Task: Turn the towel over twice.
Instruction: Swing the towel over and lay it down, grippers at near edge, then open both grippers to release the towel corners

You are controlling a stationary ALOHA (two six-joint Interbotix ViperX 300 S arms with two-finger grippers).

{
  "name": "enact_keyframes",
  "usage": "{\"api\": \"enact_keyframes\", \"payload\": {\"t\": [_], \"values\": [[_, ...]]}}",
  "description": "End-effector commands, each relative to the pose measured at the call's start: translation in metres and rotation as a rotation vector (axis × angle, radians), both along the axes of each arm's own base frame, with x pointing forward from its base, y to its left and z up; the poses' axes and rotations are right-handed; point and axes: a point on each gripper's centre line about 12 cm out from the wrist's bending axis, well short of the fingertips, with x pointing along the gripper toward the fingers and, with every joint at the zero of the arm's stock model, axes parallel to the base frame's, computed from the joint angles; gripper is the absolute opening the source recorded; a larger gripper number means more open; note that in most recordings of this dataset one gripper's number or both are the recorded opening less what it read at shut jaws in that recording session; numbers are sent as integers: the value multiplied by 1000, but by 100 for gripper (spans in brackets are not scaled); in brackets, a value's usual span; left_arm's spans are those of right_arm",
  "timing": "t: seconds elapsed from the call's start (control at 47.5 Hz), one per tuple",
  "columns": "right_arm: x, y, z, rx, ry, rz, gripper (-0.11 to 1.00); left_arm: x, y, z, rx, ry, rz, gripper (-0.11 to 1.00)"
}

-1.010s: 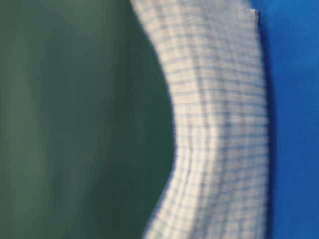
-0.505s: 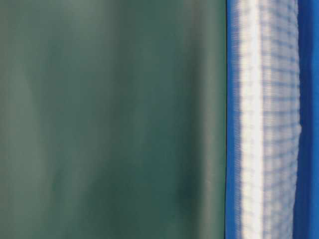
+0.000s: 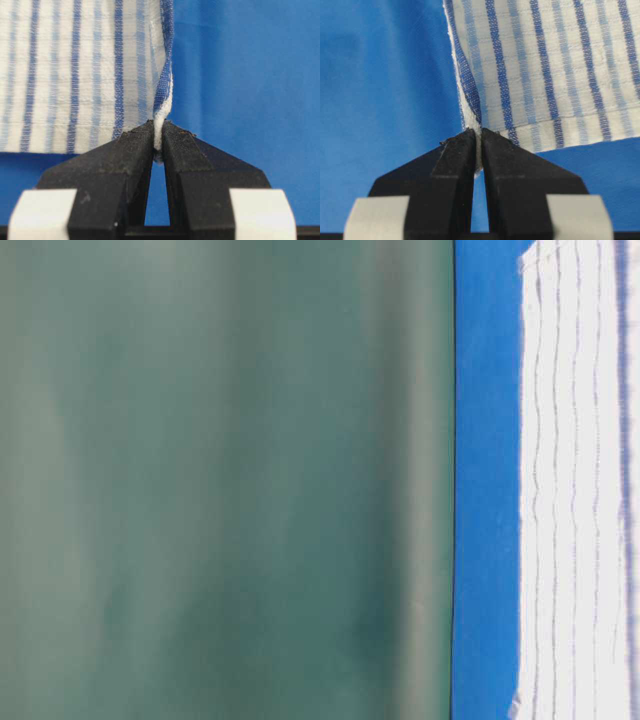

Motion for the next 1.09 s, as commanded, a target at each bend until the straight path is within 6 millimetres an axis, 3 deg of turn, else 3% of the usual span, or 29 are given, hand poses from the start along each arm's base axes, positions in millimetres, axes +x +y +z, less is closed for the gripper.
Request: {"api": "enact_keyframes", "payload": {"t": [0.0,0.526,0.568,0.631,0.757,0.842,0.968,1.073], "values": [[5,6,5,14,-17,5,6,6,-6,4,-6,-16,-13,4],[16,9,-6,8,26,-5,7,8,-6,5,1,-10,-17,6],[17,9,-5,9,25,-5,12,8,-6,5,-3,-9,-13,11],[18,9,-4,8,22,-6,30,9,-6,5,-5,-11,-12,24],[19,9,1,-3,12,4,64,11,-6,11,-8,-30,-13,63],[21,9,9,-16,-6,17,64,12,-7,19,-5,-51,-20,83],[21,7,26,-36,-63,39,62,12,-4,35,-7,-83,-16,81],[20,2,53,-75,-165,71,62,10,3,55,-11,-137,5,80]]}}
